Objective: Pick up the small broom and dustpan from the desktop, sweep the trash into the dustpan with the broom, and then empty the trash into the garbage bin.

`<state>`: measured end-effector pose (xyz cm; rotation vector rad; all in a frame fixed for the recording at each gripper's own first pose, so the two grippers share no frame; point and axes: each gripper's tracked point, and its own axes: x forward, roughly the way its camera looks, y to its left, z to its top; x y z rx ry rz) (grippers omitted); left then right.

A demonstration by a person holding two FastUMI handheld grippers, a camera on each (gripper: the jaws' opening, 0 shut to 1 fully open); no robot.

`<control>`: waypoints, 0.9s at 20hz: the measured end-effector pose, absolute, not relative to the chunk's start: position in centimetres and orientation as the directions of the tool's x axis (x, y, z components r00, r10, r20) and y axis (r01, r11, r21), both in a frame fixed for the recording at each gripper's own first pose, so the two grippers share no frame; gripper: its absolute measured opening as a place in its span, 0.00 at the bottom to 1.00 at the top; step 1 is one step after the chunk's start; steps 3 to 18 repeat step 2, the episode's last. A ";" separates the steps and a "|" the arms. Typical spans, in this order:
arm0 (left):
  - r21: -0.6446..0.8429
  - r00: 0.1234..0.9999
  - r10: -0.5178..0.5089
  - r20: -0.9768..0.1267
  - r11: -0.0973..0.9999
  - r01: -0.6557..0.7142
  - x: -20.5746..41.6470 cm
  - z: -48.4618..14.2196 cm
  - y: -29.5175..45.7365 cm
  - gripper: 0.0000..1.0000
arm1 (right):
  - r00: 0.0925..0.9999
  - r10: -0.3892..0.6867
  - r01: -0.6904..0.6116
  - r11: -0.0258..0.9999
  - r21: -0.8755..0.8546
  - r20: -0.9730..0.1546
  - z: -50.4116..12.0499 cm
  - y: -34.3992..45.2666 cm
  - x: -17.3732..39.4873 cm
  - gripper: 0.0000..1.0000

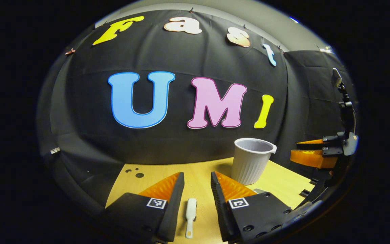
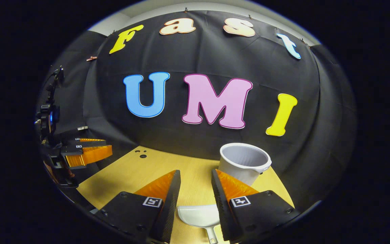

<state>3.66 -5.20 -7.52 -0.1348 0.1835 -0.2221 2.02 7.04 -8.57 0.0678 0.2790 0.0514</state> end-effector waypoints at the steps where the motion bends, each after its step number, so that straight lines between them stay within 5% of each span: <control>1: -0.148 0.958 -0.234 -0.167 0.966 0.210 3.6 -7.7 -5.0 0.52 | 0.961 0.060 -0.041 0.996 0.079 -0.270 -8.1 7.6 1.9 0.58; 18: -0.146 0.958 -0.235 -0.165 0.966 0.212 3.5 -7.6 -4.6 0.52 | 0.961 0.064 -0.042 0.995 0.086 -0.270 -7.8 8.2 1.8 0.58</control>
